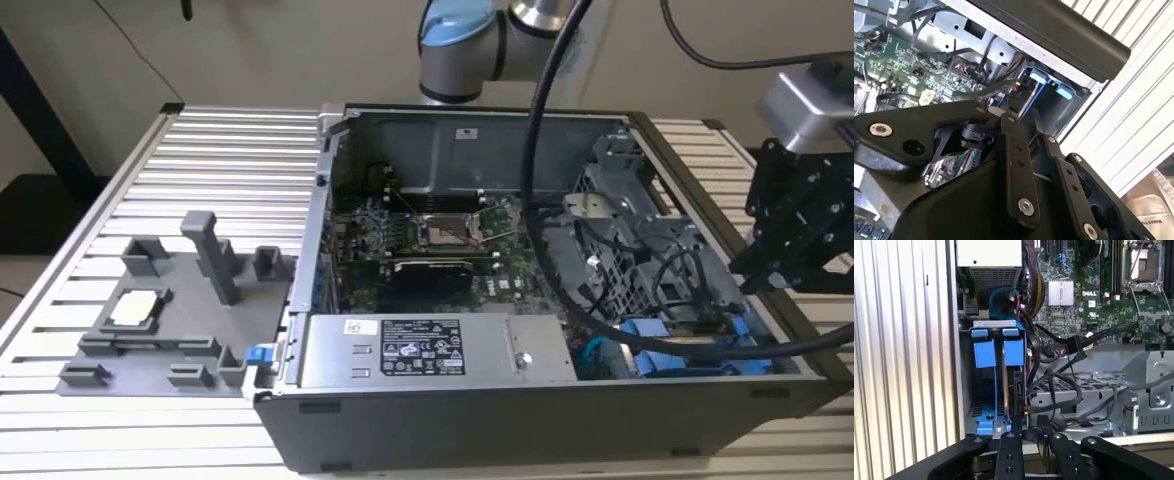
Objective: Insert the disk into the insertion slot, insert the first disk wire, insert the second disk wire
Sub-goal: 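Insert the first disk wire, then insert the second disk wire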
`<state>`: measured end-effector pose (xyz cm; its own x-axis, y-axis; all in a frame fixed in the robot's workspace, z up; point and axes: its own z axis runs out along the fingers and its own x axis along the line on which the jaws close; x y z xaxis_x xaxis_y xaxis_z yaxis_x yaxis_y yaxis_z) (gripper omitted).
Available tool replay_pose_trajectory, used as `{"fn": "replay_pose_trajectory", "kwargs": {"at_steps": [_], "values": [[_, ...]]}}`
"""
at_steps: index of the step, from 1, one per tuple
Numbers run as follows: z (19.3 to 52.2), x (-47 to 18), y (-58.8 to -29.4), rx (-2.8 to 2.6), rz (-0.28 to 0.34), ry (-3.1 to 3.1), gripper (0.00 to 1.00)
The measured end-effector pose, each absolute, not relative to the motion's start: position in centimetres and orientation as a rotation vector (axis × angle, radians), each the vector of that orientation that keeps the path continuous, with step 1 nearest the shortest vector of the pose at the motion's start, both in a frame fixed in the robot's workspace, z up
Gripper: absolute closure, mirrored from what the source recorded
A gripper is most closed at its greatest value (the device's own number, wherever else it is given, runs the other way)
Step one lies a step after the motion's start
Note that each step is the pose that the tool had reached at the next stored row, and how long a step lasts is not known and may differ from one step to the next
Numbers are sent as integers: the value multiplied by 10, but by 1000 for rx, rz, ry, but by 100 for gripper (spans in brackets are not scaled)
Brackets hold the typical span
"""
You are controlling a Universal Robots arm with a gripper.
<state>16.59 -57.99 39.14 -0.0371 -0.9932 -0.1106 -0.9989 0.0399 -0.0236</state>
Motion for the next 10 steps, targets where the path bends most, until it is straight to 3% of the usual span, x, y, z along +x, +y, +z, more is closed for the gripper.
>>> {"fn": "replay_pose_trajectory", "kwargs": {"at_steps": [10], "values": [[404,166,-580,-2110,91,2193,73]]}}
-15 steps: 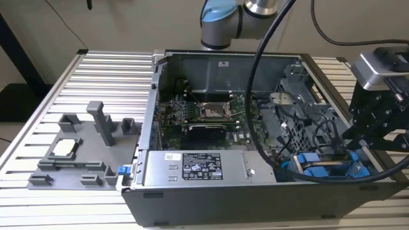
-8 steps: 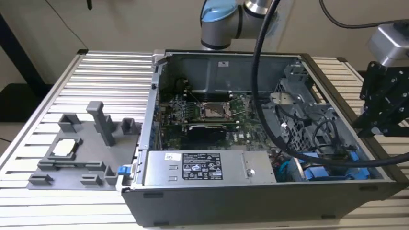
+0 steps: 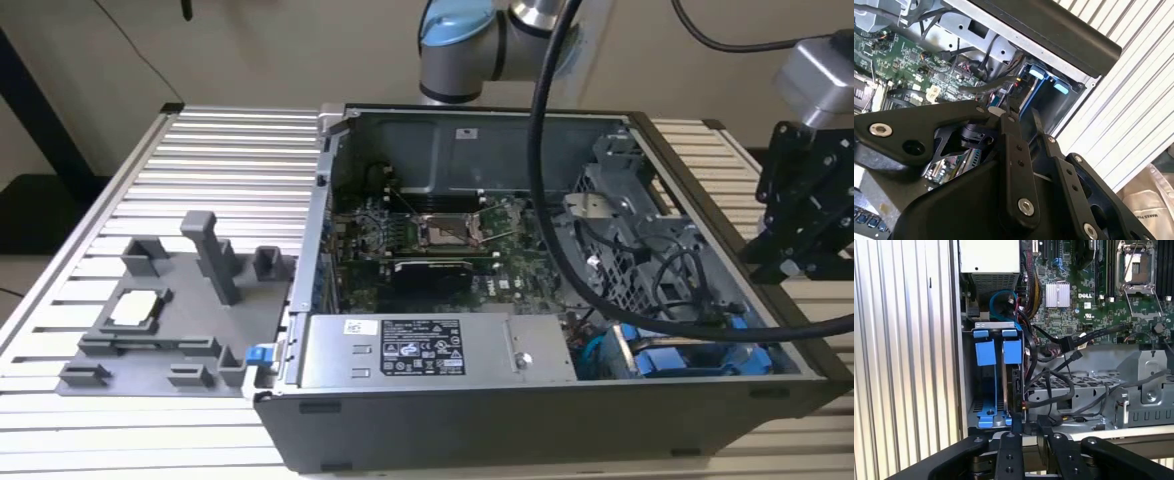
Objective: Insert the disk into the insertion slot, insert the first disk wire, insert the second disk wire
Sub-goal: 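Insert the second disk wire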
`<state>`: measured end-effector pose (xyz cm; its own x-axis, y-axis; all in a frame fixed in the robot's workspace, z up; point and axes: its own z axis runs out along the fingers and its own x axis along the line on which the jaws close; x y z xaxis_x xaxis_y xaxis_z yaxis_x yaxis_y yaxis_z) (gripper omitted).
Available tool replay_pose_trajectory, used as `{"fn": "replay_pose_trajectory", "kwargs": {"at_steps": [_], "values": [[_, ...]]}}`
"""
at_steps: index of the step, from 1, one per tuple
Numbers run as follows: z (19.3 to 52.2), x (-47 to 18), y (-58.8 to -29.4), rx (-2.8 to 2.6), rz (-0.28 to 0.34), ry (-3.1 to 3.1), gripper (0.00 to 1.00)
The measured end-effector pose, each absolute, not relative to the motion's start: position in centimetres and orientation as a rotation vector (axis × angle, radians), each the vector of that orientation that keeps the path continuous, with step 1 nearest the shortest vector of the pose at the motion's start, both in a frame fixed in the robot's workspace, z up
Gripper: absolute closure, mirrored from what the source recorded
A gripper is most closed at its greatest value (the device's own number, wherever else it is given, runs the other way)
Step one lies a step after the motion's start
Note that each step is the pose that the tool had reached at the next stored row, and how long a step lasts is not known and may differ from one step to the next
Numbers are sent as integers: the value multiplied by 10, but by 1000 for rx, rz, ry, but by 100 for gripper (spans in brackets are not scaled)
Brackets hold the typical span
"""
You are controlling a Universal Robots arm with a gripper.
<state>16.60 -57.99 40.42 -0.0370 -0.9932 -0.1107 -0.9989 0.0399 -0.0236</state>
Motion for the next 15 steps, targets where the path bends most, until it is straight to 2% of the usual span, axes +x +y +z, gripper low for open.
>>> {"fn": "replay_pose_trajectory", "kwargs": {"at_steps": [15], "values": [[404,163,-556,-2105,91,2199,73]]}}
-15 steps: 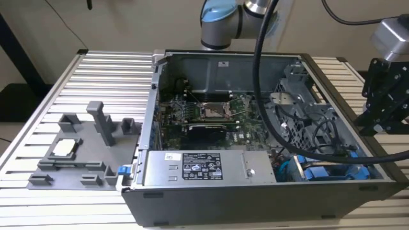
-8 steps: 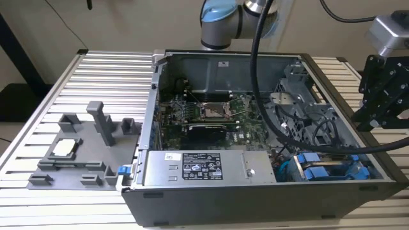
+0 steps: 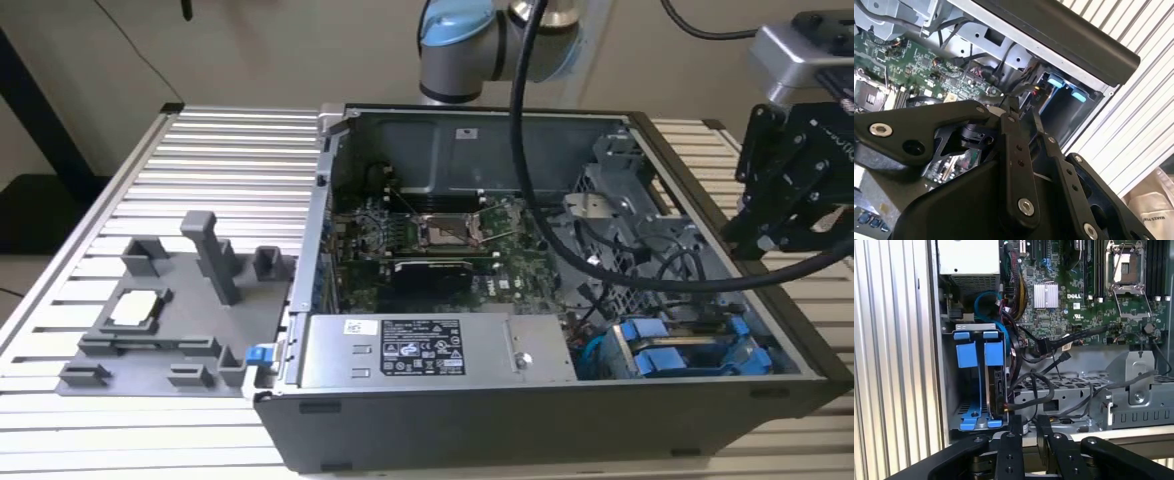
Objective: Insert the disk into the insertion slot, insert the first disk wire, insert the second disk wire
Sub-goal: 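Insert the second disk wire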
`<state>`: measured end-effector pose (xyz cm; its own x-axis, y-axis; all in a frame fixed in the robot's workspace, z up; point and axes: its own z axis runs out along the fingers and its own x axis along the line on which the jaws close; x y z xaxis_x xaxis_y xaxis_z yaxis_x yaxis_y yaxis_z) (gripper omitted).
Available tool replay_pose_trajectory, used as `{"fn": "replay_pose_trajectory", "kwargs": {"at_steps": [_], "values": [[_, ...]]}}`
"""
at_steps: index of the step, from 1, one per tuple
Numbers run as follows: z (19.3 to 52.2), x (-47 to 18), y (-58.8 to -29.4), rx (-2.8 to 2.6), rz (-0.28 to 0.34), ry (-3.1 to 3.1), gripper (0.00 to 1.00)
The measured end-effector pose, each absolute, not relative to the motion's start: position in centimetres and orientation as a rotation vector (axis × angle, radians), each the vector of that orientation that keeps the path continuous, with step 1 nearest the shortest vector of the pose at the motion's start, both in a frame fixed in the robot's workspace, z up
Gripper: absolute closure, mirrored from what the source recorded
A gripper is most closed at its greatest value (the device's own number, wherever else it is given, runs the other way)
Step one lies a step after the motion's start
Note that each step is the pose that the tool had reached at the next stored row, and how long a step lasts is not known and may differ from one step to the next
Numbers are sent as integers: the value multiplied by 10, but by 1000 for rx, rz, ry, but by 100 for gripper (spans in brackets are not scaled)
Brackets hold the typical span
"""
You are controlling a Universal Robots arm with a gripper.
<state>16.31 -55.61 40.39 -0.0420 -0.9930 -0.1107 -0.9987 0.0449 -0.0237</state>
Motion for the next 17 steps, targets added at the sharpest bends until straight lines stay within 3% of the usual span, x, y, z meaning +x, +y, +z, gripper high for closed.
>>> {"fn": "replay_pose_trajectory", "kwargs": {"at_steps": [17], "values": [[397,125,-544,-2097,85,2211,73]]}}
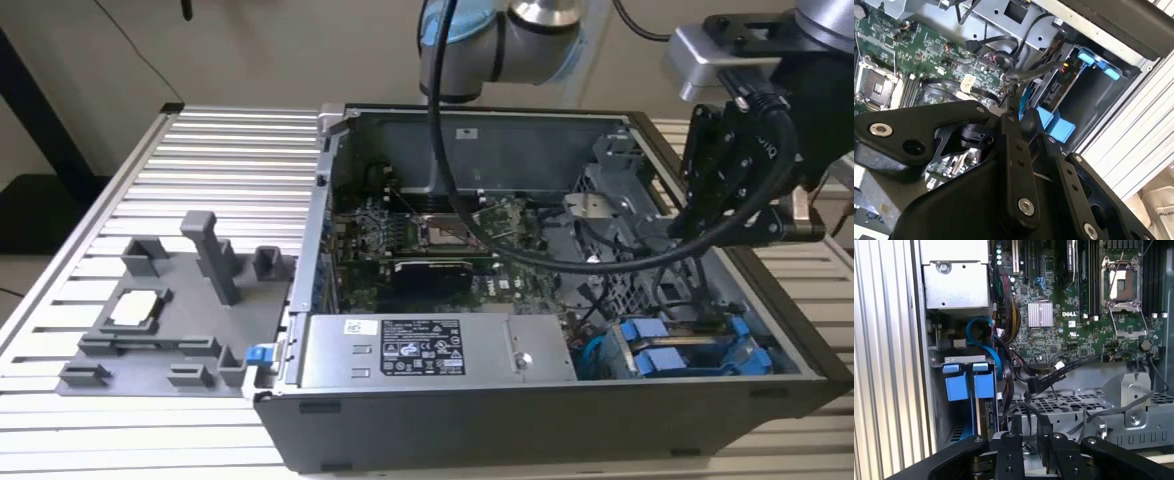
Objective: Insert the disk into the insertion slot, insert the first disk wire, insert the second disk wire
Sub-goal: 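Insert the second disk wire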
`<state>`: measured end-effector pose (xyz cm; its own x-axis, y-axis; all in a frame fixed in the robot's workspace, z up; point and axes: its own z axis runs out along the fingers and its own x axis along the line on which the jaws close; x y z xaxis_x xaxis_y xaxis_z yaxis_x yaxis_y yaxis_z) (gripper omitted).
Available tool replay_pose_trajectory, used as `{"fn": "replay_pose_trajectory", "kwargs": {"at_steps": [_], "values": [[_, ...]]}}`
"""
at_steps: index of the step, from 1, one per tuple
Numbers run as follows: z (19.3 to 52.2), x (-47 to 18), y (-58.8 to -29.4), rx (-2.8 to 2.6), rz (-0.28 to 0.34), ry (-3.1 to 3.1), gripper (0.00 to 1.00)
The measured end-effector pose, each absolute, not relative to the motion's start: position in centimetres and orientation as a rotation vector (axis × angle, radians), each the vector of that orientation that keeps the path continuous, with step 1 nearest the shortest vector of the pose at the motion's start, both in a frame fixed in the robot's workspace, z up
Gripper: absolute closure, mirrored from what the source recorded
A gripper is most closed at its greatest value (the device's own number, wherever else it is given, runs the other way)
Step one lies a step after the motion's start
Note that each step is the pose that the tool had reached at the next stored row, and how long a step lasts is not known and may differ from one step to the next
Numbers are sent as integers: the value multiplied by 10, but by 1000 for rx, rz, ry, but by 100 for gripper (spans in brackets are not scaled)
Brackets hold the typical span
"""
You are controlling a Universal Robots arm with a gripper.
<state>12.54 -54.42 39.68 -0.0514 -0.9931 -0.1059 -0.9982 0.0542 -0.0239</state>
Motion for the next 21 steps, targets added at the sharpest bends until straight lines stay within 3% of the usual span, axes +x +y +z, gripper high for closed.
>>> {"fn": "replay_pose_trajectory", "kwargs": {"at_steps": [21], "values": [[392,98,-530,-2194,29,2173,73]]}}
